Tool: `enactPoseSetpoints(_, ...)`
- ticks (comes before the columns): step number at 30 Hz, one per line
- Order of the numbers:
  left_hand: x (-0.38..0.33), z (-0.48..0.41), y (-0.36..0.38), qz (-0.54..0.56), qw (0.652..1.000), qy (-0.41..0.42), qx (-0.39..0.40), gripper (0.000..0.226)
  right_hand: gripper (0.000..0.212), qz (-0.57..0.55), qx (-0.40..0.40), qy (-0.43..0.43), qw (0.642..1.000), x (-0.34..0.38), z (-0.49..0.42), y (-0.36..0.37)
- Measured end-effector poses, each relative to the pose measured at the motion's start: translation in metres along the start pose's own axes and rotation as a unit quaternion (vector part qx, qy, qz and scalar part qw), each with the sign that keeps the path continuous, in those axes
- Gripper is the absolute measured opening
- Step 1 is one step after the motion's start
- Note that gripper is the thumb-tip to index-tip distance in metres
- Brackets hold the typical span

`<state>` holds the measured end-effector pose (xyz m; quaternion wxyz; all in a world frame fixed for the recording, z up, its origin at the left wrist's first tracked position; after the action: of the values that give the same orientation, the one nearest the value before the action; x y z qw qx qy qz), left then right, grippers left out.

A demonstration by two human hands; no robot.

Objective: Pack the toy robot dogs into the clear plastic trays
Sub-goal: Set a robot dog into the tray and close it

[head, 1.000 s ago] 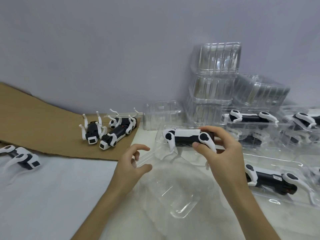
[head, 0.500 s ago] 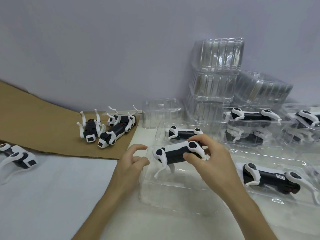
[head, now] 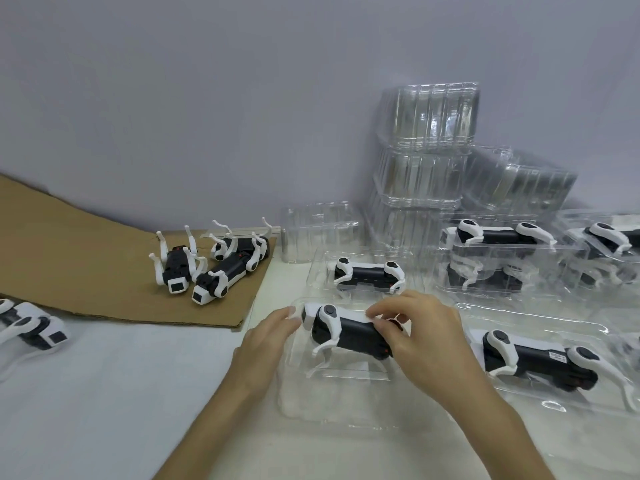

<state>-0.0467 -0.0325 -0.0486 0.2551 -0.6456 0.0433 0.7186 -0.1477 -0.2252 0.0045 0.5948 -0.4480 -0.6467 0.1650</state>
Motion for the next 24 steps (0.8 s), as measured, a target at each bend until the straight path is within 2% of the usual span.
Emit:
enactPoseSetpoints(1,0.0,0.001,0.001,-0.02,1.0,0.007,0.016,0.065,0.023,0.0,-0.01,-0.006,1.0,-0.001,-0.001,0.0)
enactPoseSetpoints(3,-0.002,0.003,0.002,-0.07,0.997,0.017,0.018,0.058,0.025,-0.012,-0.033,-0.022,0.999,-0.003,-0.002,0.001)
enactPoseSetpoints(8,-0.006,0.005,-0.006,-0.11,0.993,0.021,-0.041,0.036,0.046,-0.044,-0.048,-0.069,0.996,-0.005,-0.003,0.0)
enactPoseSetpoints(11,-0.007,0.004,-0.012,-0.091,0.995,0.013,-0.046,0.033,0.034,-0.056,-0.06,-0.06,0.995,-0.009,-0.002,-0.003)
enactPoseSetpoints(14,-0.008,0.006,-0.013,-0.071,0.997,-0.012,-0.032,0.039,0.018,-0.06,-0.065,-0.028,0.996,-0.012,-0.002,-0.002)
enactPoseSetpoints(18,-0.011,0.01,-0.007,-0.091,0.995,-0.045,-0.008,0.025,0.029,-0.069,0.005,-0.007,0.998,-0.006,0.0,0.012)
enactPoseSetpoints(21,-0.006,0.005,-0.009,-0.078,0.997,-0.005,0.025,0.047,0.03,-0.087,0.018,-0.009,0.996,-0.005,0.0,0.015)
enactPoseSetpoints(24,-0.004,0.005,-0.009,-0.059,0.997,0.034,0.041,0.045,0.027,-0.145,0.0,0.01,0.989,-0.009,-0.002,0.013)
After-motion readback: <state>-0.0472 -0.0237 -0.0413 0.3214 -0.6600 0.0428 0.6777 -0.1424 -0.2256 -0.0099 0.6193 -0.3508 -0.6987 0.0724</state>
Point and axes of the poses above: each hand's wrist, its own z-axis away from the middle knuckle, its own y-axis out of the palm, x = y × z, the point moved 2 cm from there along -z, towards the middle knuckle, and after that the axes turned 3 degrees about x, right-handed, at the moved point
